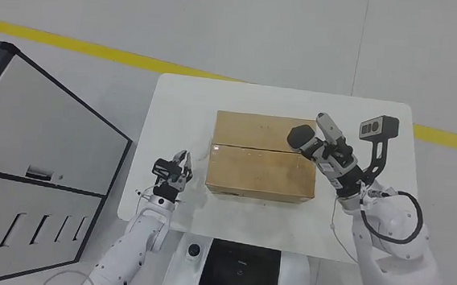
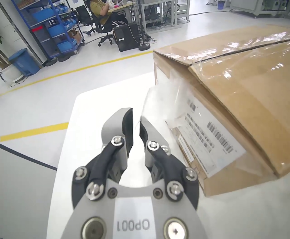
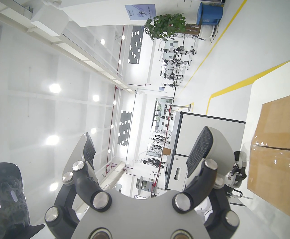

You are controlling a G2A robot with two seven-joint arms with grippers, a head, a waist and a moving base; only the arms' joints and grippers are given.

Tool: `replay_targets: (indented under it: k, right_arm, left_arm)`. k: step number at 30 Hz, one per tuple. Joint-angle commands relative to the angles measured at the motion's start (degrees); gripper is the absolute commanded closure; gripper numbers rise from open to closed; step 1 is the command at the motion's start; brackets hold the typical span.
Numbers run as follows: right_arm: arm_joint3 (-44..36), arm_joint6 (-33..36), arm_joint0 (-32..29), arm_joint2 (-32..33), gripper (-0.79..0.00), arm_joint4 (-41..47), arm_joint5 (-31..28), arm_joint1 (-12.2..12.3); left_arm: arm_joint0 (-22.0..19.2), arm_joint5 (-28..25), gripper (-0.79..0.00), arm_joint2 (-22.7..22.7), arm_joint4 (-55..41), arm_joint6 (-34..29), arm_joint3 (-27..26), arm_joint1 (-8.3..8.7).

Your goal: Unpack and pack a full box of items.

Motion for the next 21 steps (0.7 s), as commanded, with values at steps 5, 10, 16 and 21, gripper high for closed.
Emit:
replay_targets:
  k: [5,10,16,21]
  right_arm:
    - [-0.3,-0.2,-0.3,0.3,-0.785,0.1,-0.1,0.1]
    - [-0.3,-0.2,-0.4,0.5,-0.785,0.3,-0.3,0.1]
    - [-0.3,-0.2,-0.4,0.7,-0.785,0.5,-0.4,0.2]
    - [-0.2,-0.3,-0.4,0.5,-0.785,0.7,-0.6,0.2]
  left_arm:
    - [-0.1,0.0,0.000,-0.1,0.5,-0.3,0.1,-0.09]
    - [-0.4,0.6,0.000,-0.2,0.0,-0.7,0.2,-0.27]
    - [-0.9,2.9,0.000,-0.8,-1.2,-1.3,0.3,-0.56]
    - [-2.9,7.4,0.000,-2.5,-4.5,-2.4,0.4,-1.05]
